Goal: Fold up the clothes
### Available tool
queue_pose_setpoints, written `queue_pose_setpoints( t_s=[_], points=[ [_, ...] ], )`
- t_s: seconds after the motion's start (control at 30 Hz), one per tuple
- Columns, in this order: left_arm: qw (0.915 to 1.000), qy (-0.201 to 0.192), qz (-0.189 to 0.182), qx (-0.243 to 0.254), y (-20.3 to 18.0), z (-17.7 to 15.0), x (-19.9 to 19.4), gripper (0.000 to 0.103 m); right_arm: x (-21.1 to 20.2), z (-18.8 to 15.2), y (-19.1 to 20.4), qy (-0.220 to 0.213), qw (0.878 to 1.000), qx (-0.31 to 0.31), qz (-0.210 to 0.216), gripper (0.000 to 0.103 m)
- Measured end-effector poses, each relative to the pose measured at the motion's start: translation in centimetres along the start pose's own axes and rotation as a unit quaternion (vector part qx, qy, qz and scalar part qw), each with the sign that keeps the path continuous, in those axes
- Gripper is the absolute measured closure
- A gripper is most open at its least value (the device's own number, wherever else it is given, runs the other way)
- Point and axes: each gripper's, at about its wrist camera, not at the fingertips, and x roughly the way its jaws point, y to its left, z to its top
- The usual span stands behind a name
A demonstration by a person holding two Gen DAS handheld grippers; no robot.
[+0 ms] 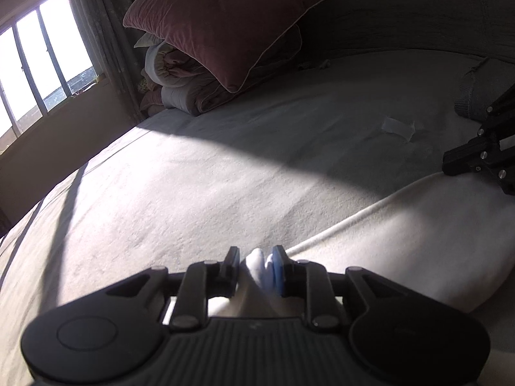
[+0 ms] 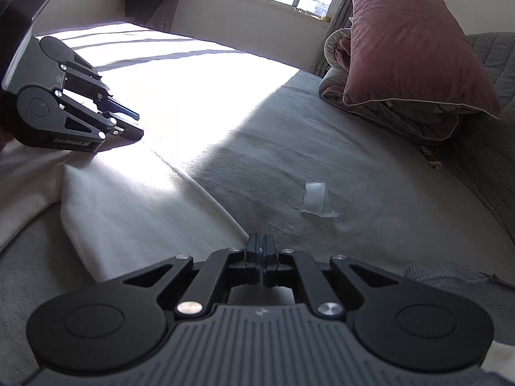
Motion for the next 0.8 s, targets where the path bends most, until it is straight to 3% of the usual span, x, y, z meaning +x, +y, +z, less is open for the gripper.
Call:
queue_pose_setpoints(
  t_s=[0.07, 0.2, 0.23, 0.3, 0.37, 0.5, 0.6, 0.8],
  points=[
    [0.9993, 0.002, 0.003, -0.038, 0.6, 0.4, -0.5, 0.056, -0.3, 0.2, -0.9, 0.001, 1.0, 0.021, 0.001, 0.098],
    [0.992, -0.009, -0.045, -0.118, 0.3, 1.9, -2.4, 0.052, -3.0, 1.3, -4.1, 0.018, 0.998, 0.064, -0.014, 0.082],
    [0.989, -0.012, -0.059, -0.136, 0.0, 2.3, -2.9, 0.051, -4.1, 1.5, -5.1, 0.014, 0.997, 0.075, -0.023, 0.064],
    [0.9852, -0.012, -0.092, -0.144, -1.4, 2.9, -3.4, 0.048, -6.6, 1.5, -7.1, -0.004, 0.995, 0.09, -0.041, 0.041],
    [0.9839, -0.006, -0.118, -0.134, -3.3, 3.4, -3.6, 0.048, -8.9, 1.3, -8.8, -0.02, 0.993, 0.099, -0.061, 0.041],
    [0.9786, -0.004, -0.162, -0.127, -7.0, 3.7, -3.6, 0.048, -11.7, -0.2, -11.8, -0.01, 0.984, 0.139, -0.114, 0.041],
    [0.9713, -0.011, -0.193, -0.138, -9.0, 3.4, -3.4, 0.048, -12.6, -1.3, -13.5, 0.002, 0.977, 0.171, -0.128, 0.041],
    [0.9689, 0.009, -0.209, -0.133, -11.6, 2.7, -2.9, 0.047, -12.3, -1.1, -12.9, -0.016, 0.978, 0.17, -0.116, 0.041]
  ],
)
